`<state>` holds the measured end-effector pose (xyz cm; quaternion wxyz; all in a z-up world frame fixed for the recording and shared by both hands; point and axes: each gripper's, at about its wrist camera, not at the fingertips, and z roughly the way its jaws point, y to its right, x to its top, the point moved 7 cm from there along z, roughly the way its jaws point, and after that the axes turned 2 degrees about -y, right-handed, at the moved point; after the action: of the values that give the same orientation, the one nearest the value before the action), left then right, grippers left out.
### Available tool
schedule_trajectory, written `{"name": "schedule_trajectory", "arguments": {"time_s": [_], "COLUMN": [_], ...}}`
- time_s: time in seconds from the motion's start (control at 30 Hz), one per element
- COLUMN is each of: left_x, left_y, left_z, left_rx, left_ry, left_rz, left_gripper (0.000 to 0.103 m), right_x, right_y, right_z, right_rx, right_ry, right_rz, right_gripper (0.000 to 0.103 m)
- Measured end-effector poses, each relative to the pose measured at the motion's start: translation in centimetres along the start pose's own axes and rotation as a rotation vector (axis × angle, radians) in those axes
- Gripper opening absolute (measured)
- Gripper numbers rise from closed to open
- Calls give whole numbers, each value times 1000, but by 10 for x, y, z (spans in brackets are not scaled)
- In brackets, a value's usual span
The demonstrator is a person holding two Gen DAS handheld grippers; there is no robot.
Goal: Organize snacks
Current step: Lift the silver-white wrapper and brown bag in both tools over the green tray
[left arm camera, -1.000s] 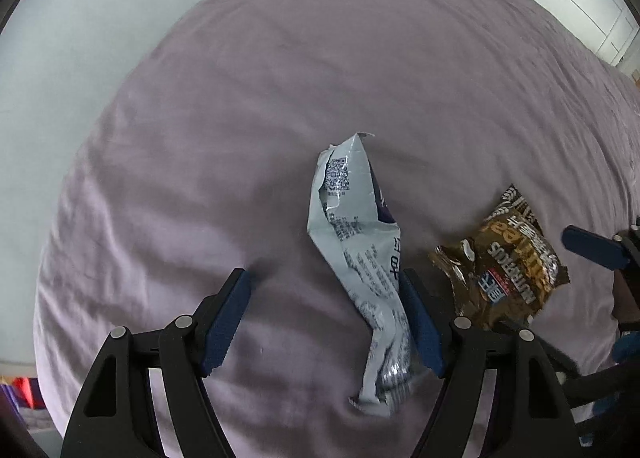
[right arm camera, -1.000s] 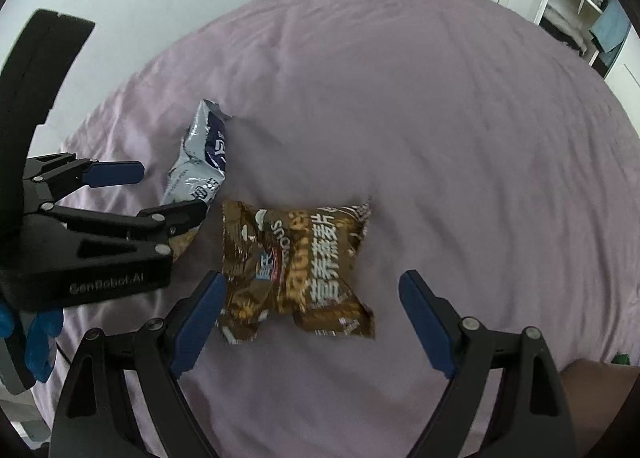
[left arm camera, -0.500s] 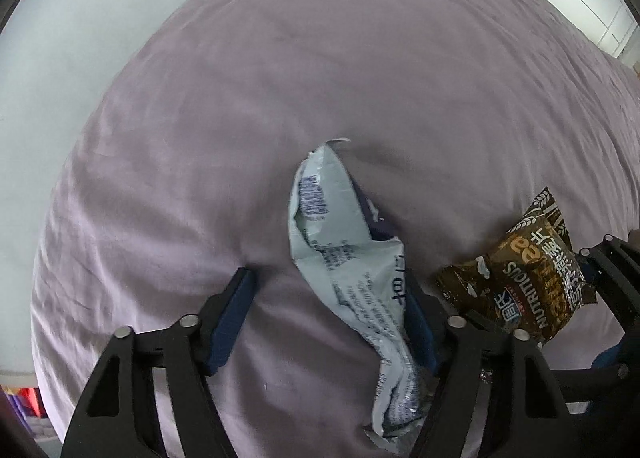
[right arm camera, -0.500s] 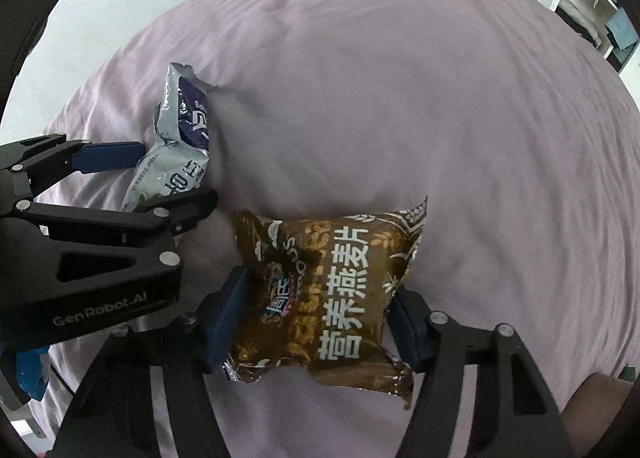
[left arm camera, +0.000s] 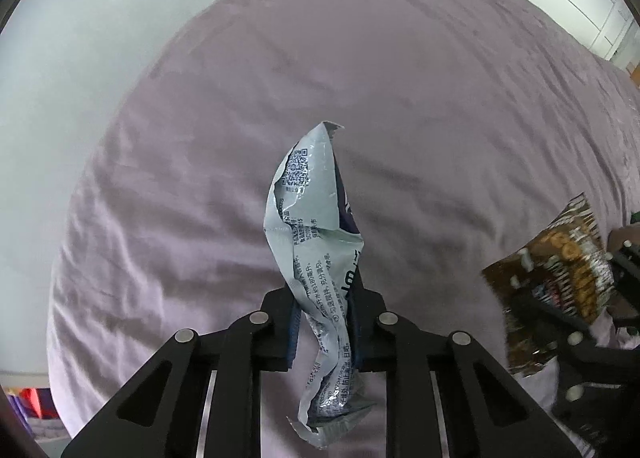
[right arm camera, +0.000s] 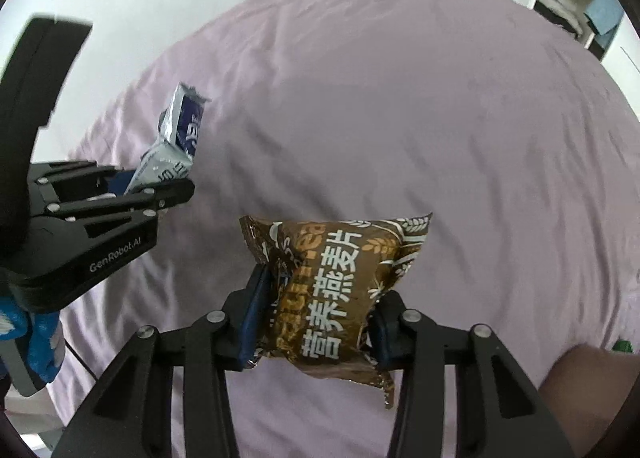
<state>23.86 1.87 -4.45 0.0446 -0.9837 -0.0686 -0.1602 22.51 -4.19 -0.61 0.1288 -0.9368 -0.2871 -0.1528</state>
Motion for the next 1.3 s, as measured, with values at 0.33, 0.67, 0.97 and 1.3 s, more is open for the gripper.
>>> {"name": "schedule_trajectory", "arguments": {"time_s": [0.33, 0.67, 0.97, 1.3], "left_x": [-13, -59, -77, -97], "left_y": [0, 53, 127, 223], "left_z": [-89, -169, -206, -250], "left_rx": [-21, -91, -177, -286], "left_ry": [86, 146, 171, 201], "left_rz": [33, 170, 320, 507], "left_gripper": [16, 16, 16, 16], "right_x": [-17, -91, -149, -219], "right_y": [-22, -34, 9, 59], "right_z": [-95, -187, -236, -271], "right_rx": [13, 22, -32, -102], "right_ry": [98, 113, 114, 106], "right_rz": [-18, -50, 58, 212], "right_gripper": [0, 0, 0, 0]}}
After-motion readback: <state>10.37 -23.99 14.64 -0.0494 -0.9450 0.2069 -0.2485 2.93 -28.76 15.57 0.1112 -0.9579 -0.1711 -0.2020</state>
